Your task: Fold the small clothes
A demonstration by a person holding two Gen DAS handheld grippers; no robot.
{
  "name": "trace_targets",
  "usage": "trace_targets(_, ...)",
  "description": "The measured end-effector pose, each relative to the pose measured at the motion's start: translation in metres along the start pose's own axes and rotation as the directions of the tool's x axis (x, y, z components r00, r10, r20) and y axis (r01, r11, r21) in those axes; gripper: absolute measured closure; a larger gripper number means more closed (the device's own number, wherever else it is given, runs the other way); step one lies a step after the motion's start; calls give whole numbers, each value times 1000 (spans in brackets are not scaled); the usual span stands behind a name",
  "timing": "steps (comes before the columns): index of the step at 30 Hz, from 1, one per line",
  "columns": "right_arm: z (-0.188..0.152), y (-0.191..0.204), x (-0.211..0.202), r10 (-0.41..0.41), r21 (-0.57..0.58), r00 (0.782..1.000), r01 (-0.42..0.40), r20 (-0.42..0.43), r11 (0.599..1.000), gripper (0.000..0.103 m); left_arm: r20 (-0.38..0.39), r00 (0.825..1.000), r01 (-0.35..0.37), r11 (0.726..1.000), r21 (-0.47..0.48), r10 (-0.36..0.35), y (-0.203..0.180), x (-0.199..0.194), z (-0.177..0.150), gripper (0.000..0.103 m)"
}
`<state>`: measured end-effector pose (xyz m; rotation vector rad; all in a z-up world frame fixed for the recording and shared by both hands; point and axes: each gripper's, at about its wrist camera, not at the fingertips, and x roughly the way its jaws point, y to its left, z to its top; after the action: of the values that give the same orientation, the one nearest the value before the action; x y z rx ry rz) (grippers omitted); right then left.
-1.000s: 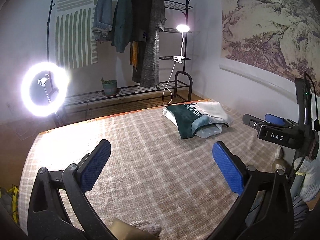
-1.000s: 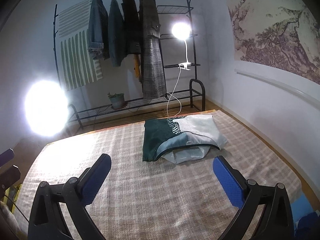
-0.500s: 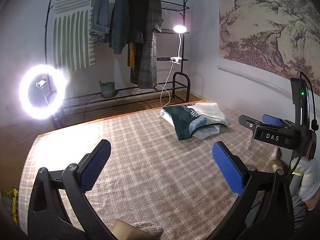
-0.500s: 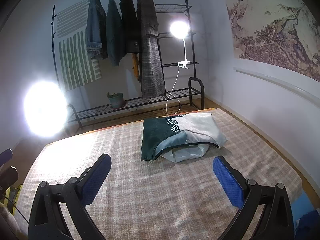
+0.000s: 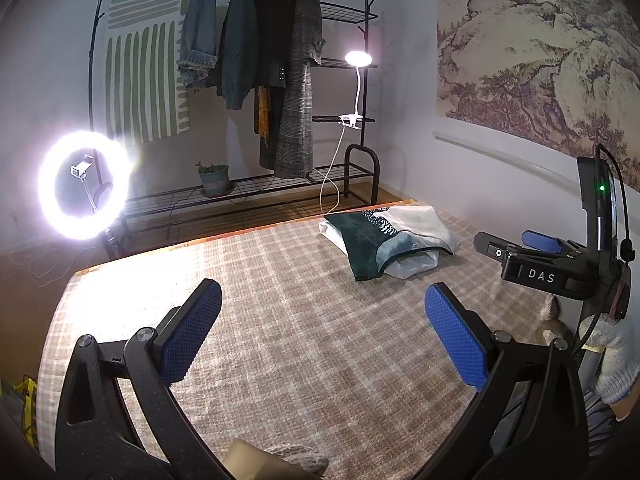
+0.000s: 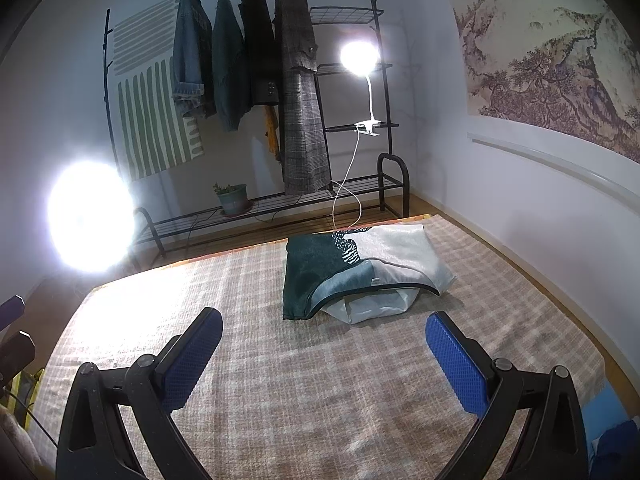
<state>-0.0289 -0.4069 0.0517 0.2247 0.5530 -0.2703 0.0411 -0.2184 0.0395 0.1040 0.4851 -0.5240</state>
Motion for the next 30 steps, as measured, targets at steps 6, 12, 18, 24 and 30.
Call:
trace_targets(6,0,-2,2,3,3,1000,-3,-3,1000,0,2,1000,-1,1000,2,1,-1,0,1,0)
trace_targets(12,-1,-3,3,7,9,1000,-7,-9,1000,0,3,1000,-1,1000,3,1,-3,0,2,0)
trace_targets(18,-1,-3,3,5,9,1000,-5,-11,1000,0,4,1000,-1,1000,3,1,-4,1,2,0)
trace_targets(24,-1,-4,4,6,11,1000,-6,-12,1000,0,4,1000,0,1000,4,0,-6,0,2,0)
trace_targets(30,-1,-3,3,6,12,1000,-6,-14,1000,0,4,1000,-1,1000,4,1,-7,0,2,0)
